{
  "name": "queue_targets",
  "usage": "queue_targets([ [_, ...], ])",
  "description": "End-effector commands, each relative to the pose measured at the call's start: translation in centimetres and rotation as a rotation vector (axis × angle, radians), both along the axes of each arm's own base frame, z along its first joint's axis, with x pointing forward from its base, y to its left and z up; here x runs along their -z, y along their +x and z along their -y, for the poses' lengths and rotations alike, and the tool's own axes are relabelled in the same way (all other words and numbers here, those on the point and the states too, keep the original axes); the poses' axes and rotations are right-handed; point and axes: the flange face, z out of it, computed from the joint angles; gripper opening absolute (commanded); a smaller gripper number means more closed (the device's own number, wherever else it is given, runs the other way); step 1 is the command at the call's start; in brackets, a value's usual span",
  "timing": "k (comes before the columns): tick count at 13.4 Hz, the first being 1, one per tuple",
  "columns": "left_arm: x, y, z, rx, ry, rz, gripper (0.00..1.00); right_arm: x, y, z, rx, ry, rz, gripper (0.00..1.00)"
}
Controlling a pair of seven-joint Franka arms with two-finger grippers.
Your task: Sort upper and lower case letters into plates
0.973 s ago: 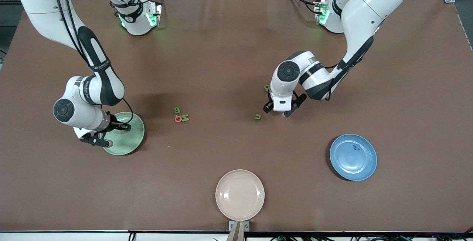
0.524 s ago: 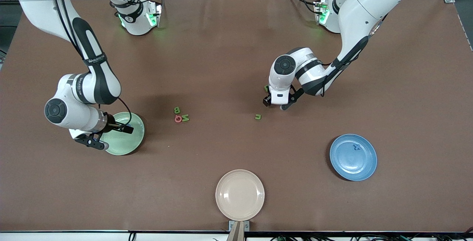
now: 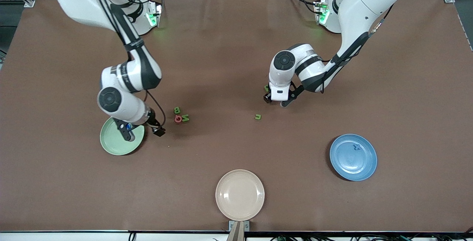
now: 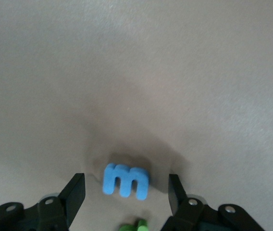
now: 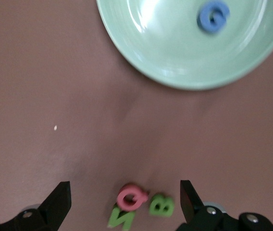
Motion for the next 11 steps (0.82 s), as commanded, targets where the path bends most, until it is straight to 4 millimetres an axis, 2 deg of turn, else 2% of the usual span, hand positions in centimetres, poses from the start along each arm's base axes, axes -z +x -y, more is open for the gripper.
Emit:
queue_targets([
  [1,-0.8,-1.0,-0.3,0.002,-0.020,0.038,0.73,2.1,-0.3,-2.6,0.195,-0.027,-0.007,1.00],
  [3,-0.8,-1.0,-0.3,0.003,-0.028,0.039,0.69,4.1,-0.8,-4.5,0.253,-0.029,0.003,1.00],
  [5,-0.7,-1.0,-0.3,0.012,-0.028,0.045,0.66,5.8,-1.2,-5.5,0.283,-0.033,0.003,1.00],
  [7,-0.5,-1.0,-0.4,0.028,-0.024,0.054,0.63,7.5,-2.3,-7.6,0.308,-0.037,0.007,0.97],
  [10,-0.3,-0.6,-1.0,0.028,-0.019,0.054,0.61,8.0,-2.9,-8.7,0.304,-0.038,0.007,0.92],
  [11,-0.3,-0.4,-1.1,0.025,-0.026,0.059,0.56,8.1,-3.0,-8.8,0.301,-0.039,0.005,0.88],
])
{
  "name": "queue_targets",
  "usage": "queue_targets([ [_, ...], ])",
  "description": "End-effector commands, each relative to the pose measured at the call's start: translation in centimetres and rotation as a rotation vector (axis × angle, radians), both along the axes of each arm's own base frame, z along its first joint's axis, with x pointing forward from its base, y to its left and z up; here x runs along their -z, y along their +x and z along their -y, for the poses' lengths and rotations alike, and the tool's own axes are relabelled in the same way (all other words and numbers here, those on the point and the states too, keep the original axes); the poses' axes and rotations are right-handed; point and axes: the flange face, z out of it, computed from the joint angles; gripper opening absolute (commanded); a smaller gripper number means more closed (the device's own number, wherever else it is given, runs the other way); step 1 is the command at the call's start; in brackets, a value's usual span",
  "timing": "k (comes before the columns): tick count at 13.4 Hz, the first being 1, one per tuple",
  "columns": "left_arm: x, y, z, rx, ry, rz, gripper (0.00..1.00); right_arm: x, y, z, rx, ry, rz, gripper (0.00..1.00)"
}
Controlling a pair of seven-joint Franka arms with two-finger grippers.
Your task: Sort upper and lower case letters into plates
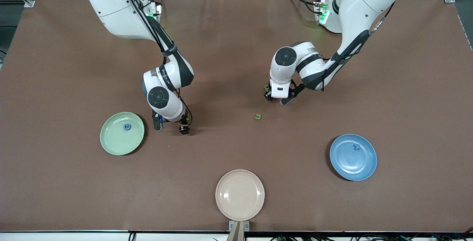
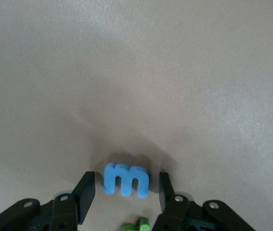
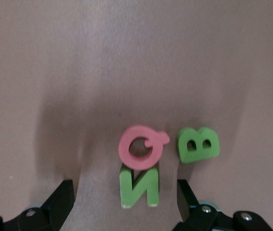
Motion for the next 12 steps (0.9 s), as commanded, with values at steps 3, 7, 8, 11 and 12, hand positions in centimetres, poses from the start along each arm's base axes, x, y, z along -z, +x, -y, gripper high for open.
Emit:
queue_targets([
  [3,-0.4,-0.1,-0.4,-0.003,-0.013,0.028,0.21,0.1,-0.2,-0.7,-0.006,-0.005,-0.008,0.67],
  [7,-2.2,1.8,-1.3,-0.027,-0.015,0.071,0.00,0.1,-0.5,0.2,-0.065,-0.019,-0.049,0.66],
  [8,-4.0,3.9,-2.1,-0.047,-0.019,0.113,0.00,0.2,-0.6,0.1,-0.078,-0.019,-0.051,0.66],
  [11,-8.3,10.8,-6.6,-0.051,-0.020,0.198,0.00,0.3,-0.8,0.0,-0.100,-0.020,-0.056,0.63],
  [12,-9.1,13.2,-9.3,-0.024,-0.019,0.216,0.00,0.3,-0.9,0.0,-0.125,-0.021,-0.066,0.47],
])
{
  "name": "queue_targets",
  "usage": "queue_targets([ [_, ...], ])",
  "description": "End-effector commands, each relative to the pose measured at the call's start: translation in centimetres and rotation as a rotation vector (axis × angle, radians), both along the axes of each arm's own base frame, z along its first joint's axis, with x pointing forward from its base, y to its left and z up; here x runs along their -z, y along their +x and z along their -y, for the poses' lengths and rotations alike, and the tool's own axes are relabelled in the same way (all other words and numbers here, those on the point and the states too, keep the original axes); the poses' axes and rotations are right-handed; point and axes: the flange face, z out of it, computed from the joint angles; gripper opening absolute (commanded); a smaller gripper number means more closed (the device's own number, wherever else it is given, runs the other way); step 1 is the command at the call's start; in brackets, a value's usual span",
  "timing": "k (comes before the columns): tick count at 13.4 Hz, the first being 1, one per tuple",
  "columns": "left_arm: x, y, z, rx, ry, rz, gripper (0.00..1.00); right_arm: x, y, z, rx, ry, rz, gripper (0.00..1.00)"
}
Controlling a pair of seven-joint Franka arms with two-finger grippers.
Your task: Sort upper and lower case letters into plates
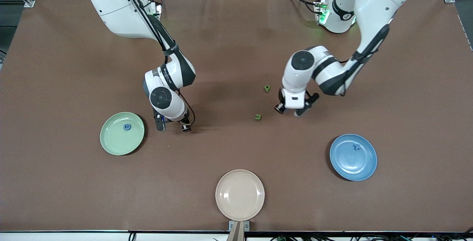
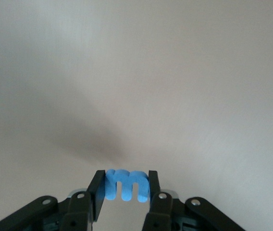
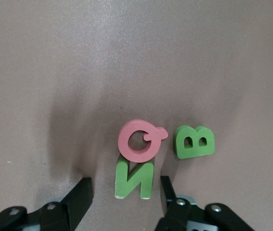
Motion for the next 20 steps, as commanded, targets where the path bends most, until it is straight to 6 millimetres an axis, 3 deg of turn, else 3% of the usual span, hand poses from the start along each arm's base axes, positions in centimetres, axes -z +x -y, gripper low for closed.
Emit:
queue_targets([
  [1,-2.6,5.3,-6.1,0.052,0.030,0.054,0.00,0.5,-1.0,0.5,-0.054,-0.017,-0.050,0.30],
  [2,-3.1,7.1,-8.6,0.075,0.037,0.066,0.00,0.3,-0.8,0.7,-0.048,-0.016,-0.048,0.11],
  [3,-3.0,8.8,-11.1,0.091,0.035,0.066,0.00,0.1,-0.7,0.8,-0.050,-0.014,-0.047,0.01],
  [4,-3.0,10.6,-13.5,0.102,0.030,0.072,0.00,0.0,-0.6,1.1,-0.055,-0.019,-0.059,0.00],
  [6,-2.3,13.3,-16.6,0.111,0.039,0.056,0.01,-2.5,0.6,2.7,-0.091,-0.006,-0.056,0.00],
  [9,-0.5,15.2,-19.8,0.145,0.077,0.022,0.07,-6.3,2.9,5.9,-0.148,0.009,-0.106,0.00],
  [10,-0.1,15.4,-20.4,0.147,0.082,0.016,0.14,-7.7,3.7,7.3,-0.170,0.014,-0.130,0.00],
  [11,0.0,15.8,-21.0,0.137,0.083,0.019,0.29,-8.6,4.3,9.0,-0.204,0.025,-0.151,0.00],
  [12,0.0,15.9,-21.1,0.131,0.082,0.020,0.48,-9.6,4.7,10.8,-0.253,0.040,-0.154,0.00],
  [13,0.3,15.9,-21.3,0.122,0.080,0.015,0.83,-9.9,5.1,12.7,-0.298,0.055,-0.157,0.00],
  [14,0.3,15.9,-21.4,0.116,0.080,0.013,1.00,-9.6,5.4,14.5,-0.333,0.059,-0.160,0.00],
  [17,0.2,15.4,-20.6,0.109,0.084,-0.011,1.00,-7.5,5.3,17.6,-0.375,0.021,-0.153,0.00],
  [18,0.1,15.0,-18.1,0.093,0.086,-0.021,1.00,-6.7,5.1,18.0,-0.385,0.007,-0.135,0.00],
  [20,-0.2,13.6,-11.4,0.029,0.065,-0.011,1.00,-5.3,5.3,19.7,-0.402,-0.001,-0.129,0.01],
])
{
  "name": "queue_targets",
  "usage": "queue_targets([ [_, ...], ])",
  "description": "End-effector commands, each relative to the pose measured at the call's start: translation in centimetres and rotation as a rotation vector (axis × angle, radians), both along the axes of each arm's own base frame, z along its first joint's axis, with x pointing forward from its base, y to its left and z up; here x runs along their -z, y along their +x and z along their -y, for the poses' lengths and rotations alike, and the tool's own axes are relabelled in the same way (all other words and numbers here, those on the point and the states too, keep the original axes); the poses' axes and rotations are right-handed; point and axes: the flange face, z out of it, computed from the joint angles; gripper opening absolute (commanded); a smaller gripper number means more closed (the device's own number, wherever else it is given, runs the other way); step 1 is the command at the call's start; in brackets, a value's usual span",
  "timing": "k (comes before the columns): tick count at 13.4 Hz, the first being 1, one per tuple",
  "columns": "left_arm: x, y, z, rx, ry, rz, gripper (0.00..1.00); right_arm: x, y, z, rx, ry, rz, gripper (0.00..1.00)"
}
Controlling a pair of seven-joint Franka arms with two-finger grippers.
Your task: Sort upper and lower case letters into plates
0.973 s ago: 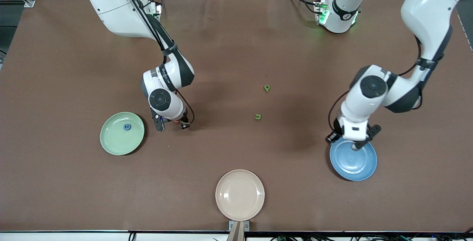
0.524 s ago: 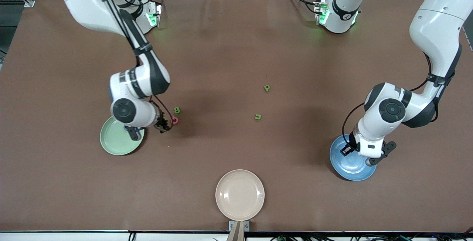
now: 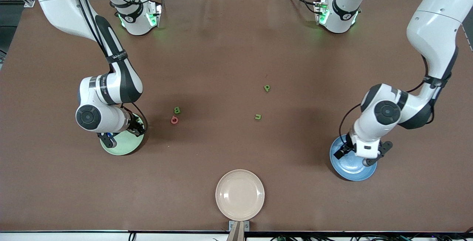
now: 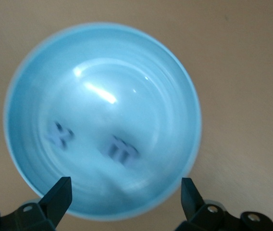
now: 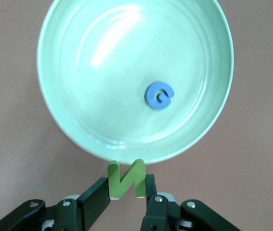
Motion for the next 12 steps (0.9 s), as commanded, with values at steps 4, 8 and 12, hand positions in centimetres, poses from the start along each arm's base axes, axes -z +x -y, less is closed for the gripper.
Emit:
queue_targets([
  [4,-1.3,-5.0,19.2,-0.165,-0.074,-0.008,1.00,3.6,0.0,1.7,-0.029,-0.002,0.021,0.02],
  [8,1.1,-8.1,28.5,-0.370,-0.113,-0.018,0.98,4.2,0.3,3.5,-0.041,0.005,0.018,0.30],
  [12,2.9,-10.1,32.0,-0.509,-0.142,-0.083,0.92,3.5,0.3,2.4,-0.058,0.010,0.019,1.00],
])
